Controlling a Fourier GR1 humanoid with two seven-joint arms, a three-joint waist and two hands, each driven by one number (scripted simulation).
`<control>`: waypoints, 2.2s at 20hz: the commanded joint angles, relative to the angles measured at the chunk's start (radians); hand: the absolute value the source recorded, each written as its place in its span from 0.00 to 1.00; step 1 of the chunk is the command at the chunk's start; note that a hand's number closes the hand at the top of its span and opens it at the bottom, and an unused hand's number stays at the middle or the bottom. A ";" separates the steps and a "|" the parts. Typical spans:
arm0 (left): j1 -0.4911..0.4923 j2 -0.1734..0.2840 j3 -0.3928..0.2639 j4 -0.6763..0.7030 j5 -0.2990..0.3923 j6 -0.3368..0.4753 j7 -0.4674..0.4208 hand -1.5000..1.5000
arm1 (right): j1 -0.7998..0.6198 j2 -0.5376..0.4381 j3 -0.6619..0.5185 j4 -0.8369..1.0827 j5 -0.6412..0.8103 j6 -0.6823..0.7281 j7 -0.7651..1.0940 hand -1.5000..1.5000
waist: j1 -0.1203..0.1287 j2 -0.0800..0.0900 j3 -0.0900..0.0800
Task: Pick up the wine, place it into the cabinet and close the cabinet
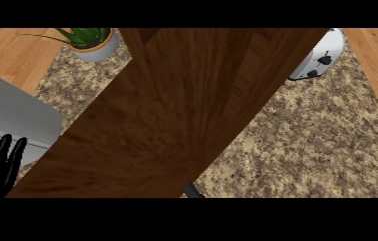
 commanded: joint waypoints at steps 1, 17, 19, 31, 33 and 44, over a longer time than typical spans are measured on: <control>0.029 0.038 0.073 0.017 0.052 -0.089 -0.010 0.00 | -0.232 0.070 -0.033 0.188 -0.058 -0.096 -0.003 1.00 | 0.013 0.003 0.000; -0.024 0.092 0.219 0.064 0.161 -0.198 0.059 0.00 | -0.810 0.073 -0.277 0.915 -0.595 0.045 -0.215 1.00 | 0.030 0.026 0.002; -0.006 0.108 0.242 0.060 0.182 -0.224 0.065 0.00 | -0.801 0.073 -0.260 0.917 -0.706 0.149 -0.132 1.00 | 0.047 0.026 0.002; -0.049 0.114 0.347 0.109 0.247 -0.214 0.133 0.00 | -0.900 0.063 -0.407 1.408 -0.672 0.328 -0.417 1.00 | -0.023 0.016 0.005; 0.026 0.105 0.356 0.058 0.216 -0.234 0.110 0.00 | -0.878 0.053 -0.411 1.470 -0.637 0.302 -0.495 1.00 | 0.002 0.015 0.005; -0.011 0.124 0.335 0.024 0.259 -0.258 0.166 0.00 | -0.814 -0.071 -0.448 1.515 -0.646 0.352 -0.583 1.00 | -0.038 0.029 0.005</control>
